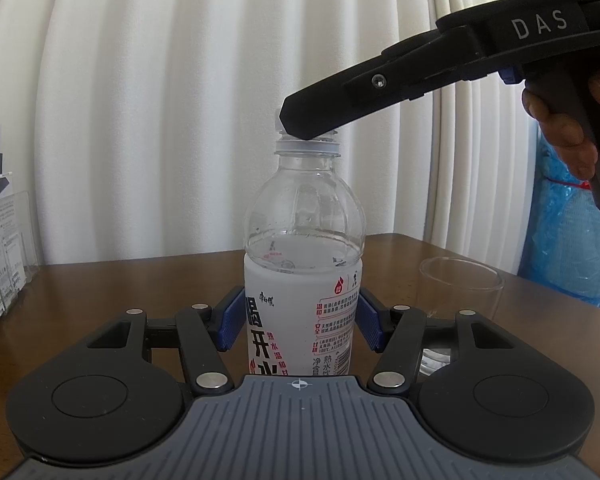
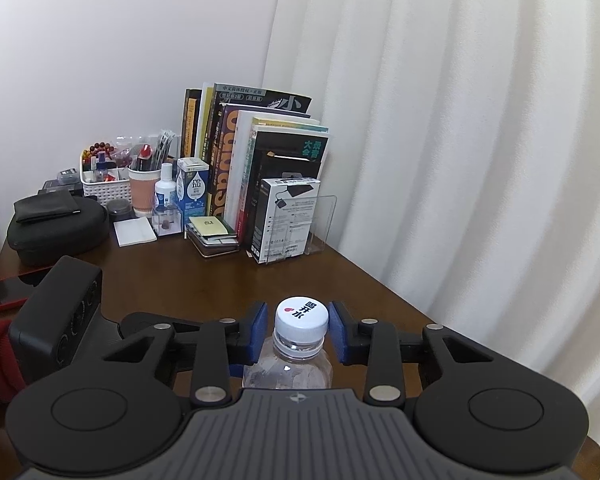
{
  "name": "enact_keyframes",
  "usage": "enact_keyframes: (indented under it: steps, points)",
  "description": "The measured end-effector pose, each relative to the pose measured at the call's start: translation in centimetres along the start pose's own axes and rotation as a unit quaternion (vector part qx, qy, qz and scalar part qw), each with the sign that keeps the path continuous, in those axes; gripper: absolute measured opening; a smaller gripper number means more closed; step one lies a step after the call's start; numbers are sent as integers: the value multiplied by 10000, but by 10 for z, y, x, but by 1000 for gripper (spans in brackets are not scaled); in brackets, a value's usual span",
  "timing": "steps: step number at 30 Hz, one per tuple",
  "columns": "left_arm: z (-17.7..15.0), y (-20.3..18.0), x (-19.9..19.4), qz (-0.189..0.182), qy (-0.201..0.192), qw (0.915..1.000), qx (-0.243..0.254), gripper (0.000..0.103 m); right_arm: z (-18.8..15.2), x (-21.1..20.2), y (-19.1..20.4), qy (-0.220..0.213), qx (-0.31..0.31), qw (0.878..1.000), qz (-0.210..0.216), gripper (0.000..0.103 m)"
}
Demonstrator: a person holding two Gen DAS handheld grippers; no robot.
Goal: Unscrew bottle cap and pour
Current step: 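Close the right tool on the cap and twist it while the left tool holds the bottle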
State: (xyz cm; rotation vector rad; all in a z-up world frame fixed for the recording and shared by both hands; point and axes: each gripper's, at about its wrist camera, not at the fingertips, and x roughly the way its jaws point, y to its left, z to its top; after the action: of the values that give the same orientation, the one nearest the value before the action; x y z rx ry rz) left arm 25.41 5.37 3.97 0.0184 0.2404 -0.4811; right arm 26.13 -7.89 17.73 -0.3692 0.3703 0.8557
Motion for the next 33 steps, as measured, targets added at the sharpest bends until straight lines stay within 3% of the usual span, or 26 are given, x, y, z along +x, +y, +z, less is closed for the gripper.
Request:
enact_keyframes:
  steps: [33]
  points:
    - [1, -2, -1, 5, 74, 10000, -15, 58, -9, -14, 8, 79, -37, 10000, 2, 39]
